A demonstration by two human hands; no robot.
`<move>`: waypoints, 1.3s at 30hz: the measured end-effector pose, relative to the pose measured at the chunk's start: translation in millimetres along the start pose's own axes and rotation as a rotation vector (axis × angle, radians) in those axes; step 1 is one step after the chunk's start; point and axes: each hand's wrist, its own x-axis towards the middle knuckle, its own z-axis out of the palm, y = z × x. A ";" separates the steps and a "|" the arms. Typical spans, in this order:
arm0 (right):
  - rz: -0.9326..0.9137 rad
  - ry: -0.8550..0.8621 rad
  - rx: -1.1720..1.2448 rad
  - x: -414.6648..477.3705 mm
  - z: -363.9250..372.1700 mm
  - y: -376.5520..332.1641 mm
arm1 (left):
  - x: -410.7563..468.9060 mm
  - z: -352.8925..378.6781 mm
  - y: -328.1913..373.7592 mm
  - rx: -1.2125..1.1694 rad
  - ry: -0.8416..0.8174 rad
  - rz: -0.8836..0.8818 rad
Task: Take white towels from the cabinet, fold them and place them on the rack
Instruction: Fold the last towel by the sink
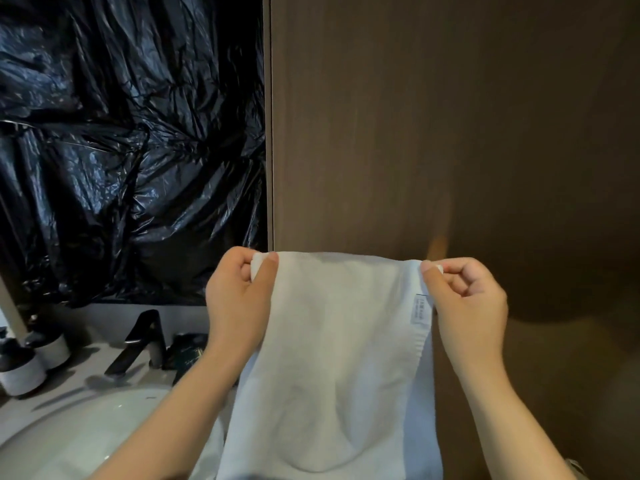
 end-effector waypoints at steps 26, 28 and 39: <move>0.015 -0.458 0.086 -59.1 24.7 -19.0 | -71.9 -17.3 14.3 -0.541 -0.428 -0.384; 0.061 -0.604 0.134 -59.4 20.6 -20.5 | -72.8 -22.2 7.5 -0.600 -0.407 -0.432; 0.256 -0.863 0.389 -53.7 22.5 -23.5 | -71.1 -39.9 2.7 -0.610 -0.402 -0.415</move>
